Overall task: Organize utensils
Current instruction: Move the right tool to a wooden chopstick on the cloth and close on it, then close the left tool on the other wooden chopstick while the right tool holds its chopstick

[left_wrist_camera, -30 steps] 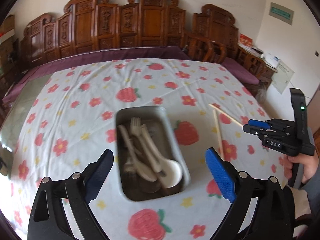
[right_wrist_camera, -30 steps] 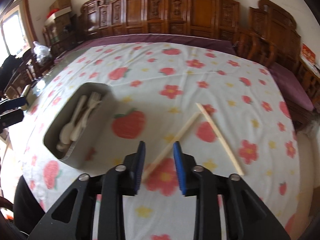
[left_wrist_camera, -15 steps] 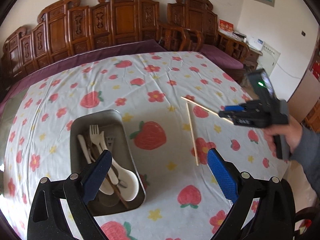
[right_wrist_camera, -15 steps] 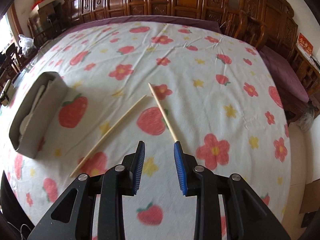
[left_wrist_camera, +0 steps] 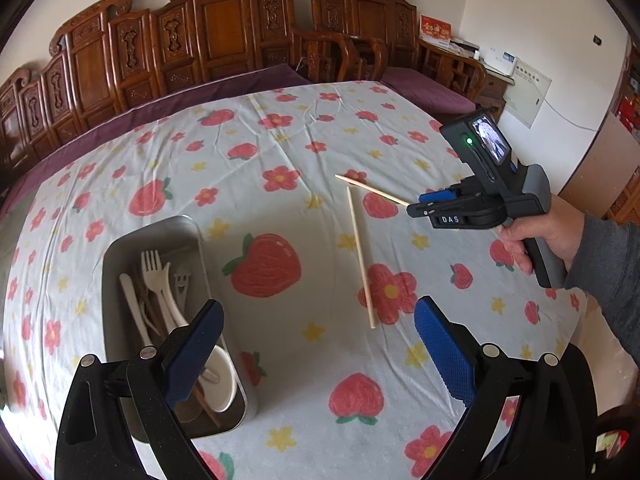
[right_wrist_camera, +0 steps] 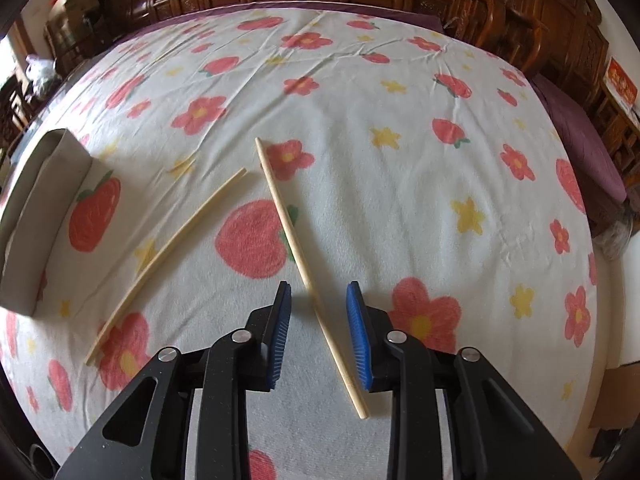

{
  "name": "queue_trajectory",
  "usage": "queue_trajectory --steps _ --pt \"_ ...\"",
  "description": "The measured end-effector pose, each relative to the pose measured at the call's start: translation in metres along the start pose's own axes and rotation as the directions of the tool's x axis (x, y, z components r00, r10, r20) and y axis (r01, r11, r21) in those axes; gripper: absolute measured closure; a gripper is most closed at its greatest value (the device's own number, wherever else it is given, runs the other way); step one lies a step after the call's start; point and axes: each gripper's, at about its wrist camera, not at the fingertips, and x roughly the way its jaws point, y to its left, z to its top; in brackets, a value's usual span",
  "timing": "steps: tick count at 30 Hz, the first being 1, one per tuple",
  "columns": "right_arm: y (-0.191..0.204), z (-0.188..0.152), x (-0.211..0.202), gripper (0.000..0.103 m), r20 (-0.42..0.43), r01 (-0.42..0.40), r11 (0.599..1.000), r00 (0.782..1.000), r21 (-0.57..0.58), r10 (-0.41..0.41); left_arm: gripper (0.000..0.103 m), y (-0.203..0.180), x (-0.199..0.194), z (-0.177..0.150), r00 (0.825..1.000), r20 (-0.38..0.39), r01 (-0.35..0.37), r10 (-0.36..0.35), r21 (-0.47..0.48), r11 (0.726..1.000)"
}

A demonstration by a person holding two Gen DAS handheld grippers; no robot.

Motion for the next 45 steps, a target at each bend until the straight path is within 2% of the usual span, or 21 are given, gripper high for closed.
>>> queue_trajectory --steps 1,3,9,13,20,25,27,29,31,36,41,45 --pt "0.000 -0.002 -0.001 0.094 -0.002 0.002 1.000 1.000 0.001 -0.002 0.011 -0.002 0.002 0.001 1.000 0.003 0.000 0.000 -0.002 1.000" --pt "0.001 -0.008 -0.004 0.097 -0.007 0.005 1.000 1.000 -0.002 -0.005 0.011 -0.004 0.006 0.001 1.000 0.004 0.001 -0.001 -0.004 1.000" --pt "0.001 -0.038 -0.019 0.097 0.004 0.018 0.999 1.000 0.035 -0.018 0.011 -0.017 0.019 0.007 1.000 -0.004 0.031 -0.031 0.000 1.000" --pt "0.000 -0.056 -0.037 0.097 0.042 0.023 0.993 0.999 0.112 -0.028 0.011 -0.025 0.033 0.010 0.997 -0.015 0.074 -0.075 -0.014 0.997" --pt "0.003 -0.077 -0.075 0.097 0.126 -0.003 0.980 0.992 0.201 -0.023 0.012 -0.042 0.064 0.019 0.996 -0.045 0.076 -0.076 0.000 0.997" --pt "0.001 -0.086 -0.097 0.097 0.159 -0.020 0.976 0.987 0.217 -0.015 0.020 -0.049 0.095 0.023 0.995 -0.088 0.040 -0.036 0.044 0.998" --pt "0.003 -0.091 -0.102 0.097 0.162 -0.016 0.977 0.987 0.212 -0.019 0.029 -0.049 0.108 0.023 0.993 -0.116 0.022 -0.016 0.051 0.998" --pt "0.006 -0.097 -0.106 0.097 0.164 -0.012 0.979 0.986 0.204 -0.022 0.033 -0.046 0.119 0.025 0.990 -0.143 0.018 -0.012 0.040 0.999" --pt "0.008 -0.100 -0.107 0.097 0.166 -0.015 0.979 0.986 0.202 -0.019 0.035 -0.042 0.126 0.027 0.988 -0.154 0.006 -0.002 0.023 1.000" --pt "0.013 -0.110 -0.109 0.097 0.169 -0.045 0.977 0.986 0.210 0.009 0.051 -0.038 0.138 0.031 0.984 -0.176 -0.002 0.000 -0.015 1.000" --pt "0.016 -0.112 -0.115 0.097 0.170 -0.056 0.978 0.985 0.199 0.022 0.066 -0.040 0.149 0.031 0.980 -0.199 -0.020 0.018 -0.006 1.000" --pt "0.017 -0.112 -0.123 0.097 0.180 -0.050 0.979 0.984 0.199 0.014 0.072 -0.046 0.151 0.031 0.980 -0.191 -0.047 0.052 0.031 0.998"
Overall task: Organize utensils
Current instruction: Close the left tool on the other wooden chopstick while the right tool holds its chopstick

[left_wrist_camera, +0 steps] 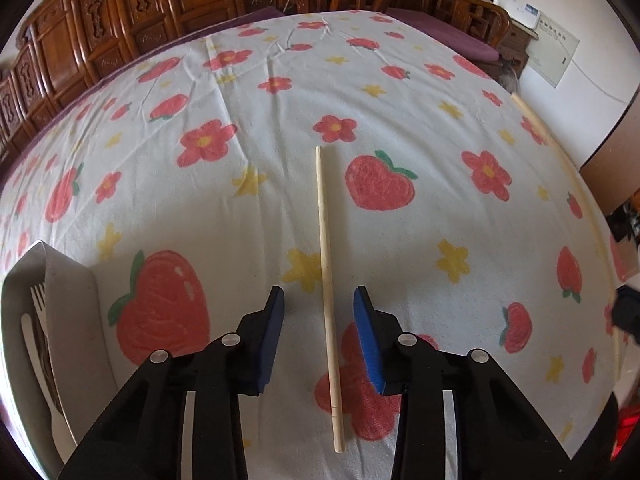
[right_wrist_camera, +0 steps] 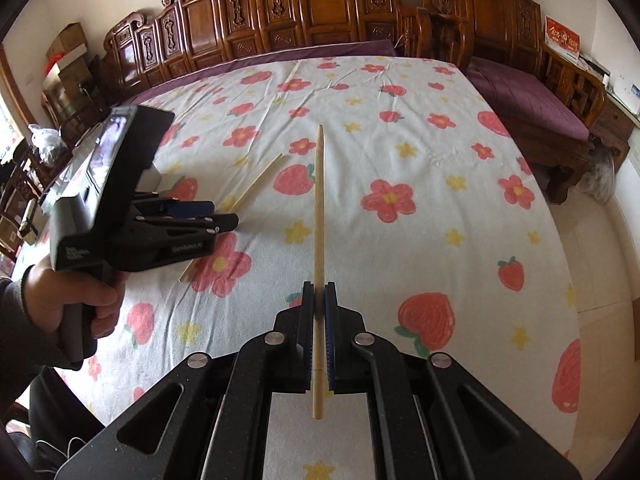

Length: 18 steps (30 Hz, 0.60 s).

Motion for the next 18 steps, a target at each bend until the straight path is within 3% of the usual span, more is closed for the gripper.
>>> queue_trajectory --steps 1,3,4,9,18 --pt "0.001 0.000 -0.002 0.097 0.003 0.001 1.000 1.000 -0.001 -0.001 0.074 -0.001 0.000 -0.001 1.000 0.002 -0.001 0.001 0.009 1.000" --pt "0.002 0.000 -0.005 0.097 0.006 0.005 1.000 1.000 -0.004 -0.005 0.095 -0.003 -0.001 -0.001 1.000 -0.010 0.011 -0.011 0.023 1.000" --pt "0.003 0.000 -0.006 0.097 0.008 0.006 1.000 1.000 -0.006 -0.005 0.098 -0.004 -0.002 -0.002 1.000 -0.018 0.014 -0.014 0.029 0.999" --pt "0.008 0.001 -0.011 0.097 0.014 0.011 1.000 1.000 -0.007 -0.011 0.099 -0.002 -0.009 -0.012 0.999 -0.038 0.023 -0.022 0.018 1.000" --pt "0.033 0.001 -0.027 0.097 0.046 -0.005 1.000 0.999 -0.024 0.006 0.099 0.016 -0.065 -0.037 0.998 0.036 0.057 -0.056 -0.020 0.998"
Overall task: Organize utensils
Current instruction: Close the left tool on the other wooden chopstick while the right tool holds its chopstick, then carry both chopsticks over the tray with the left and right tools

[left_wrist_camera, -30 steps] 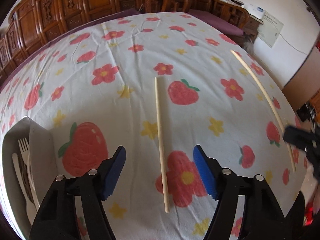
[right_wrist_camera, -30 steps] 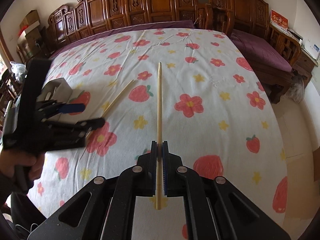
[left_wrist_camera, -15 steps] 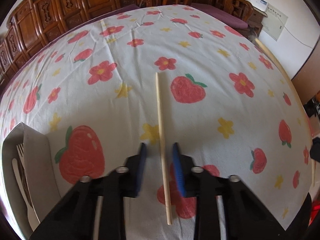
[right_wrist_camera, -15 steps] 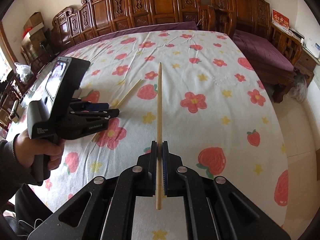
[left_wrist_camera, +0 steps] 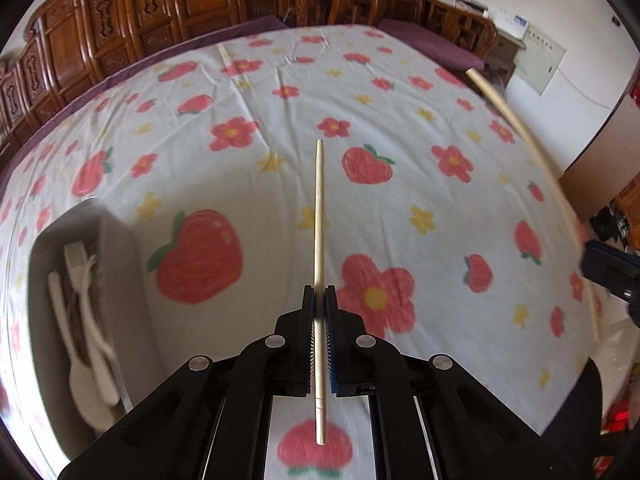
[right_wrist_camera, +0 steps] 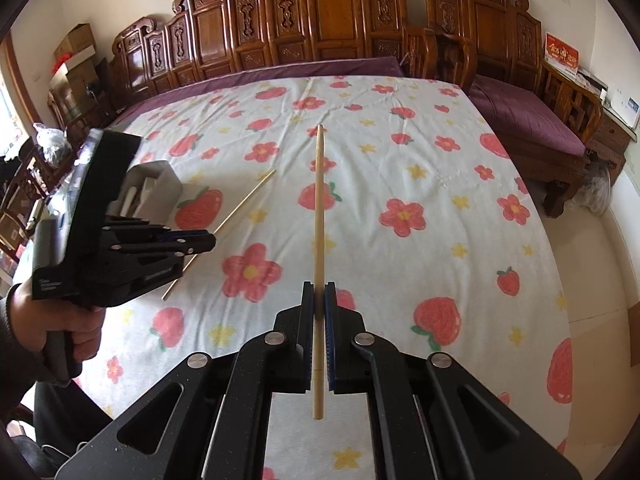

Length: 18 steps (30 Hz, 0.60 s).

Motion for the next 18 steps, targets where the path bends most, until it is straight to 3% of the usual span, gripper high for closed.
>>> queue_trajectory --steps 10,18 --pt "0.035 0.010 -0.012 0.097 0.013 -0.045 0.998 0.999 -0.053 0.045 0.099 0.014 -0.065 -0.020 0.996 0.083 -0.015 0.016 -0.007 1.000" --pt "0.053 0.020 -0.026 0.097 0.014 -0.050 0.994 0.999 -0.098 0.052 0.099 0.023 -0.095 -0.030 0.995 0.088 -0.043 0.042 0.009 0.999"
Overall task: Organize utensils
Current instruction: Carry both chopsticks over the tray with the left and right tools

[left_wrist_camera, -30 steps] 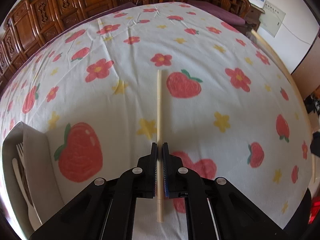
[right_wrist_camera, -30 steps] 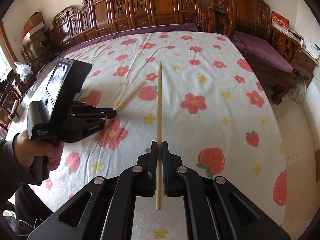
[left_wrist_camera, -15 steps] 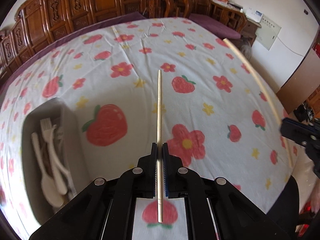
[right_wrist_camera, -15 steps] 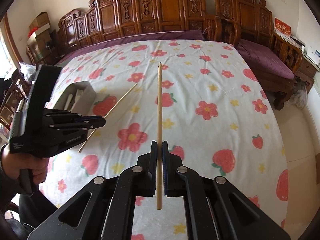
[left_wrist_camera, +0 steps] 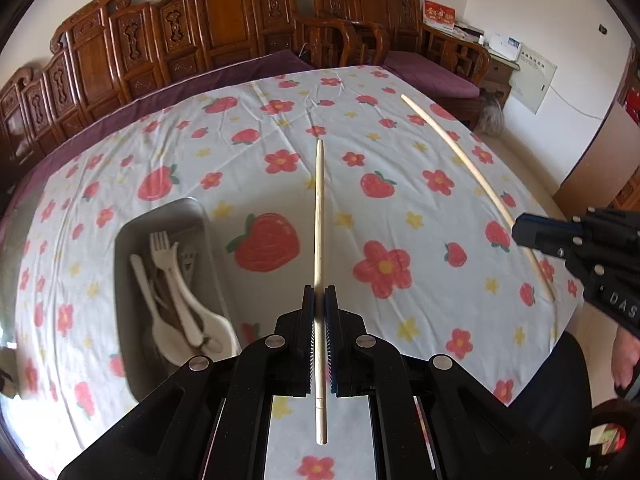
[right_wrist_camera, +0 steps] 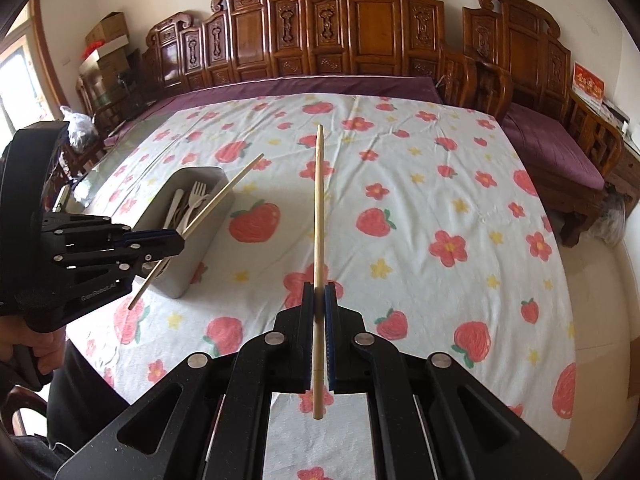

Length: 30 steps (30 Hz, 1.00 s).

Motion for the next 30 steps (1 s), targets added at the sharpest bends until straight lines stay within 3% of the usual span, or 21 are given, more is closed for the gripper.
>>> queue_trajectory --steps 14,30 --pt "0.035 0.003 0.001 0.097 -0.026 -0.041 0.998 0.999 -0.053 0.040 0.099 0.034 -0.029 -0.010 1.000 0.021 -0.016 0.016 0.024 1.000" --pt "0.097 0.017 0.039 0.097 -0.038 -0.179 0.975 0.984 -0.134 0.176 0.099 0.101 -0.019 -0.035 0.998 0.015 -0.050 0.054 -0.178 0.983"
